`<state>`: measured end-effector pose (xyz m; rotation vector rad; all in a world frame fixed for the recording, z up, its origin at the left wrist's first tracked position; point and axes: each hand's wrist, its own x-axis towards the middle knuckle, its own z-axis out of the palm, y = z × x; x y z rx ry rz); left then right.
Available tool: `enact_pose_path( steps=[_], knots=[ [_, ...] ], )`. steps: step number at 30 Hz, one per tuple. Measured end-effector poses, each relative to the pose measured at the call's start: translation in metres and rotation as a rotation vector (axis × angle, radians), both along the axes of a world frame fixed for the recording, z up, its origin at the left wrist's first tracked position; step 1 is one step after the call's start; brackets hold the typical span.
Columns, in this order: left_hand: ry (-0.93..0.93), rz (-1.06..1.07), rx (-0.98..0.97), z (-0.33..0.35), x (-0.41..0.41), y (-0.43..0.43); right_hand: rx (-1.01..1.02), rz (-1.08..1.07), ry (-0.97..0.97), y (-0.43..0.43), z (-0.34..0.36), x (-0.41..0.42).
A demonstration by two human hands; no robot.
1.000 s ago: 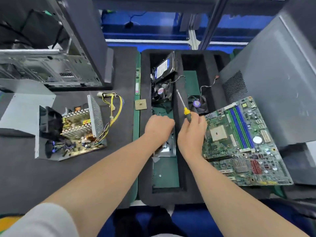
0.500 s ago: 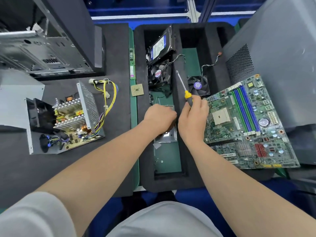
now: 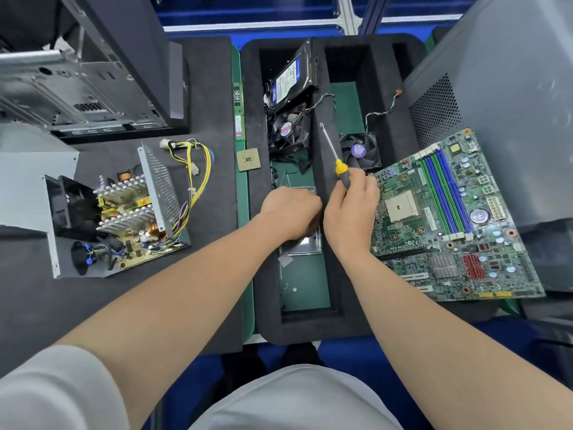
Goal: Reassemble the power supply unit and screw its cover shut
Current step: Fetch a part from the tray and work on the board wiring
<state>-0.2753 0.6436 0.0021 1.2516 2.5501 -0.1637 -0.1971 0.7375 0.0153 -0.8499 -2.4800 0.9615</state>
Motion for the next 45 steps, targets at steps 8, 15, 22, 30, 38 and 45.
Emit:
enact_pose_path(
  steps=[8, 15, 22, 30, 38, 45],
  knots=[
    [-0.135, 0.071, -0.071, 0.005, 0.009, 0.008, 0.007, -0.003, 0.025, 0.0, 0.0, 0.0],
    [-0.057, 0.029, -0.076, 0.001, 0.012, 0.009, 0.01, -0.005, 0.026, 0.0, -0.002, 0.0],
    [-0.203, 0.173, 0.017, 0.008, 0.014, 0.005, 0.0, -0.006, 0.035, 0.0, -0.003, 0.0],
    [-0.451, 0.676, 0.836, 0.058, 0.019, -0.036, -0.07, 0.026, 0.096, -0.001, 0.005, 0.003],
    [-1.026, 1.187, 1.884, 0.122, 0.041, -0.125, -0.445, 0.241, 0.305, -0.047, 0.08, 0.009],
    [-1.144, 1.306, 2.235, 0.139, 0.055, -0.196, -0.556, 0.59, 0.288, -0.127, 0.123, 0.017]
  ],
)
